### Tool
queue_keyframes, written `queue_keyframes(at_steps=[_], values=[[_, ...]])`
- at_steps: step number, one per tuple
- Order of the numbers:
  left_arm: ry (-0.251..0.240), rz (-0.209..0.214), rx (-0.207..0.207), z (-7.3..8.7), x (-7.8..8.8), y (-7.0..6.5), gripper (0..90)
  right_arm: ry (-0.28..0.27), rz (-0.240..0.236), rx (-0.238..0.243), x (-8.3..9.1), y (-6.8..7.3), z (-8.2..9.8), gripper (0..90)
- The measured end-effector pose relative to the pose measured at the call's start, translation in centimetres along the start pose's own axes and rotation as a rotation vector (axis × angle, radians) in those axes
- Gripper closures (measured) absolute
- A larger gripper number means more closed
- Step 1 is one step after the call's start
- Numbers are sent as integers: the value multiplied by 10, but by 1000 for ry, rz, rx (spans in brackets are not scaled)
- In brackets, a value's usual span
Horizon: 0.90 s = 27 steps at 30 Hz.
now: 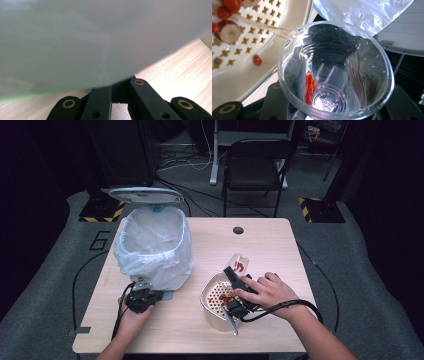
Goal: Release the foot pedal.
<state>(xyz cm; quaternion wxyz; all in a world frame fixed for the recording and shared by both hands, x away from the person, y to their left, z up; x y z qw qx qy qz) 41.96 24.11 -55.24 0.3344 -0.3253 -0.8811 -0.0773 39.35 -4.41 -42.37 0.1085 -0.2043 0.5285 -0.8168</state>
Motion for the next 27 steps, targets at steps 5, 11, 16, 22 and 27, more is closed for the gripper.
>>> queue_keyframes(at_steps=[5,11,16,22,27], values=[[1,0,1,0,0,0,900,4,10,34,1,1,-2,479],[1,1,1,0,0,0,900,9,-28,64,1,3,-2,479],[1,1,-1,0,0,0,900,11,-10,71,3,1,-4,479],[1,1,1,0,0,0,900,-19,22,-80,2,11,-9,479],[0,0,3,0,0,0,900,-3,20,-13,3,8,-7,479]])
Point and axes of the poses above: each handheld gripper's, and its own axes: x roughly backward along the jaws, z roughly out of its underside, y roughly to its left, the point moved 6 cm from there along -x, roughly forward along the jaws, and after that the axes turned 7 degrees about -x, right-handed, at the moved point
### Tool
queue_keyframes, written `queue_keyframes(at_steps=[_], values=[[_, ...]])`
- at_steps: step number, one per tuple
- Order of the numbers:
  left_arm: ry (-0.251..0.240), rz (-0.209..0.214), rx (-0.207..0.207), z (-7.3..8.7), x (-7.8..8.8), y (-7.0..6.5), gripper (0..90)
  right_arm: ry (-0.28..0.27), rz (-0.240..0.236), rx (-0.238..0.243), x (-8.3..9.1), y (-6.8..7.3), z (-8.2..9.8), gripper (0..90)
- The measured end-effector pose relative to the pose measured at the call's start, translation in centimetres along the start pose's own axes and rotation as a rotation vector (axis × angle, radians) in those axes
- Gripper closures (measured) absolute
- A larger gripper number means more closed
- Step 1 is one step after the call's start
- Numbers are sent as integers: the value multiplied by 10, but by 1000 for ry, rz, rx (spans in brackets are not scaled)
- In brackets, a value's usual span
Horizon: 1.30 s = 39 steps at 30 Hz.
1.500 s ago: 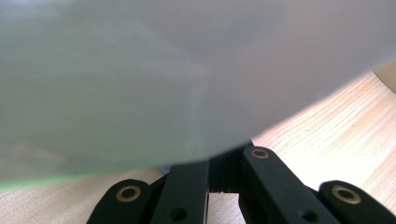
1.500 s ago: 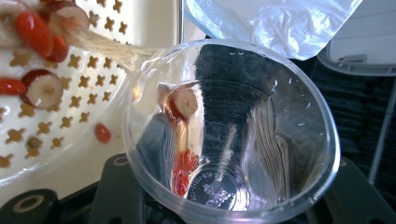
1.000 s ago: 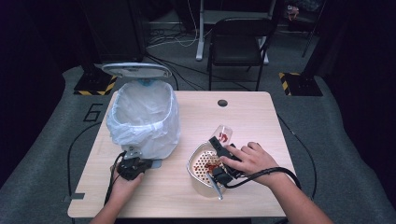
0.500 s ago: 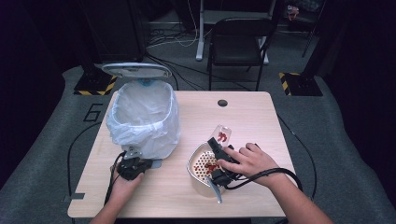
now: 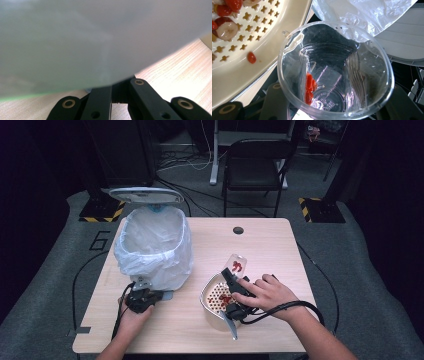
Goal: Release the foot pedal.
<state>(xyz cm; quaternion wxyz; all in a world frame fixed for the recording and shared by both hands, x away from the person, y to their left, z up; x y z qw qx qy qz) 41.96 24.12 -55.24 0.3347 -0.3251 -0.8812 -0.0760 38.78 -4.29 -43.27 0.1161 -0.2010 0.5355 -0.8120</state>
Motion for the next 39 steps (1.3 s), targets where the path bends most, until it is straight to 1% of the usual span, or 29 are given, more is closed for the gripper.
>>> queue_keyframes(at_steps=[1,5,6,7,8,9,11,12,13,14,16,17,18,20,31,33,34,36,39], values=[[0,-1,0,0,0,0,900,5,-9,35,0,-1,1,479],[0,-1,1,0,0,0,900,4,-10,39,1,-1,1,479],[0,-1,1,0,0,0,900,1,-4,27,1,-1,0,480],[0,-1,1,0,0,0,900,17,-17,101,2,-6,2,479],[1,-1,-1,0,0,0,900,18,-18,102,3,-6,2,479],[0,-1,0,0,0,0,900,1,-10,45,1,-2,0,479],[1,-1,-1,0,0,0,900,1,-3,38,2,-2,0,479],[1,-1,-1,0,0,0,900,2,-5,51,2,-2,0,479],[1,-1,0,0,0,0,900,16,-9,102,3,-6,1,479],[1,-1,0,0,0,0,900,7,-11,73,2,-3,0,479],[1,-1,0,0,0,0,900,8,-14,65,2,-2,-1,479],[1,-1,0,0,0,0,900,8,-14,65,2,-2,-1,479],[0,-1,1,0,0,0,900,7,-1,71,2,-3,-1,479],[0,-1,1,0,0,0,900,8,-10,70,2,-2,-1,479],[1,-1,0,0,0,0,900,10,-11,73,2,-2,-1,479],[1,-1,-1,0,0,0,900,11,-3,72,3,-3,0,479],[1,-1,0,0,0,0,900,8,-11,71,2,-3,0,479],[1,-1,0,0,0,0,900,11,-1,68,3,-4,0,479],[1,0,-2,0,0,0,900,11,2,69,3,-5,0,479]])
Point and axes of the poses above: each handheld gripper's, and its own axes: x roughly backward along the jaws, z roughly out of its underside, y roughly to its left, the point moved 6 cm from there along -x, roughly forward along the jaws, and after that the axes turned 7 degrees about -x, right-handed, at the moved point
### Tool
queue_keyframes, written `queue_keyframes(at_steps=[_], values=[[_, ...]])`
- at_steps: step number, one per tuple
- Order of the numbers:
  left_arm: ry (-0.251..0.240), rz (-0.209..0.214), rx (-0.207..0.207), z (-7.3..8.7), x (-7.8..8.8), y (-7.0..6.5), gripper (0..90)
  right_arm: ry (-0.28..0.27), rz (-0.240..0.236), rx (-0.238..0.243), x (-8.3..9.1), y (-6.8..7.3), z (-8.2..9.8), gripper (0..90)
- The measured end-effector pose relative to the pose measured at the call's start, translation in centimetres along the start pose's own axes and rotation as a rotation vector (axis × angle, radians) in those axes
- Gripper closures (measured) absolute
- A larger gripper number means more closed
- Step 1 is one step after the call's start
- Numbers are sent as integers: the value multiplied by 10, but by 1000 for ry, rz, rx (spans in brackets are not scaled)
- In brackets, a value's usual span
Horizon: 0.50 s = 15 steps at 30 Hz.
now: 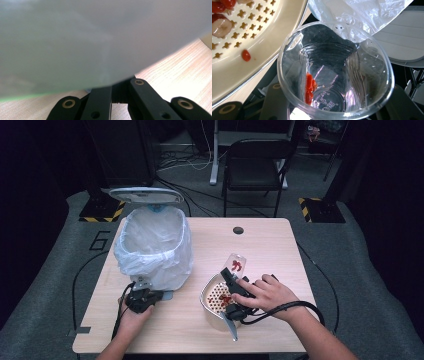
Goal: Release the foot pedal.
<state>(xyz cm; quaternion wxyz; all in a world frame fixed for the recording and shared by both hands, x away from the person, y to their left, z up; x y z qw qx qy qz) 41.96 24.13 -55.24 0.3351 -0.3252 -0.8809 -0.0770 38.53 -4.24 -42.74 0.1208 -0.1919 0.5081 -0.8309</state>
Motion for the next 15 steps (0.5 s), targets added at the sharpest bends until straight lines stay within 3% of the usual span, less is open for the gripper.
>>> queue_keyframes(at_steps=[8,10,11,13,14,15], values=[[0,2,-1,0,0,0,900,-6,-5,-8,2,-3,0,478],[0,2,-2,0,0,0,900,-21,-12,-46,1,-3,-1,476],[0,1,-1,0,0,0,900,-19,-18,-14,2,-11,1,476],[0,1,1,0,0,0,900,-27,-28,-39,3,-13,2,476],[-1,1,0,0,0,0,900,-50,-83,-48,1,-14,3,475],[-1,-11,-13,0,0,2,900,-58,-49,-199,2,-13,3,475]])
Point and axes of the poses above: each handheld gripper's, and its own axes: x roughly backward along the jaws, z roughly out of its underside, y roughly to its left, the point moved 6 cm from there along -x, roughly forward along the jaws, and after that the axes turned 7 degrees about -x, right-handed, at the moved point
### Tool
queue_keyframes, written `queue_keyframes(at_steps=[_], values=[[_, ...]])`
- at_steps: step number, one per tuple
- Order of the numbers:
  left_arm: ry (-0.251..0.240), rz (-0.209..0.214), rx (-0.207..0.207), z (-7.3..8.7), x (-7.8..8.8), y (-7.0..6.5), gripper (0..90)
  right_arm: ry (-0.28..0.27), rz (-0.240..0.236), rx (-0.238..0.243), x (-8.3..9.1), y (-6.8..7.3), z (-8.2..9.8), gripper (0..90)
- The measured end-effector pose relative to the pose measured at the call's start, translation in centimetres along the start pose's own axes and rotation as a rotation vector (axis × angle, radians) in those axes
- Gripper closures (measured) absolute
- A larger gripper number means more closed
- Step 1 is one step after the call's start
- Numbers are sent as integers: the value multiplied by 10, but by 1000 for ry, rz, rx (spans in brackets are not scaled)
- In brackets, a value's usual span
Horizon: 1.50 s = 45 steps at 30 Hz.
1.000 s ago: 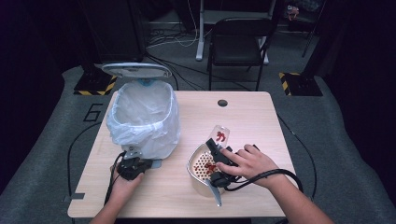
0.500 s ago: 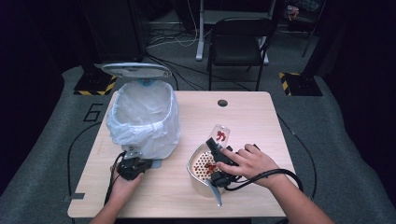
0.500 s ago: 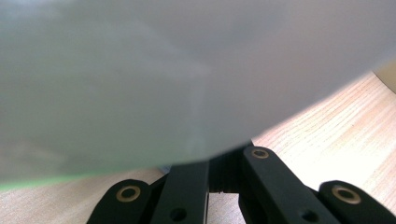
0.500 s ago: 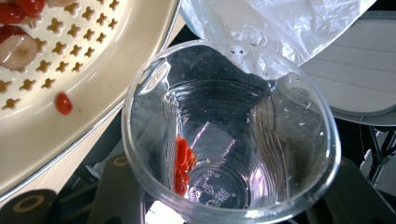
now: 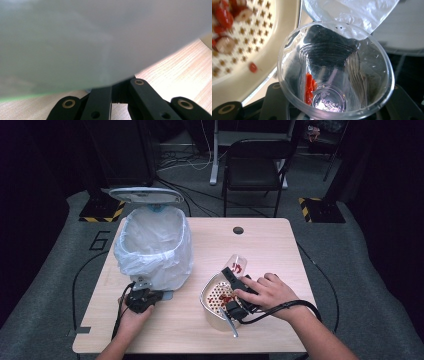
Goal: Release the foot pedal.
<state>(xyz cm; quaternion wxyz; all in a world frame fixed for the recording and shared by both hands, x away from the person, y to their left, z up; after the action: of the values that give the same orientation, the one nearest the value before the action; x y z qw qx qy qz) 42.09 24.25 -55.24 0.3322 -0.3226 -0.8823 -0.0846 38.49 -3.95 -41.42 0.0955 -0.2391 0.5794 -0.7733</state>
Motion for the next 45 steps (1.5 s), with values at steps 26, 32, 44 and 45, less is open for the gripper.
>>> queue_keyframes(at_steps=[26,32,44,45], values=[[6,10,-8,0,1,1,900,-202,-393,-1137,-8,-25,53,471],[4,6,-5,0,1,0,900,-276,-476,-1257,-11,-24,54,473],[4,9,-6,0,1,1,900,-345,-575,-1418,-17,-32,56,474],[6,11,-7,0,1,1,900,-345,-573,-1417,-18,-33,56,474]])
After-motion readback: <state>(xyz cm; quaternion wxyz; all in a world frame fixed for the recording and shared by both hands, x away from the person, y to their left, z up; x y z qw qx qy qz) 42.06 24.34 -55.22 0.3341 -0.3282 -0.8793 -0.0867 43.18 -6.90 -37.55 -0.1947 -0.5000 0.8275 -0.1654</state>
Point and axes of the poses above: each handheld gripper's, and its own axes: x roughly backward along the jaws, z roughly out of its underside, y roughly to its left, the point moved 6 cm from there along -x, roughly forward along the jaws, and after that the axes turned 7 degrees about -x, right-handed, at the moved point
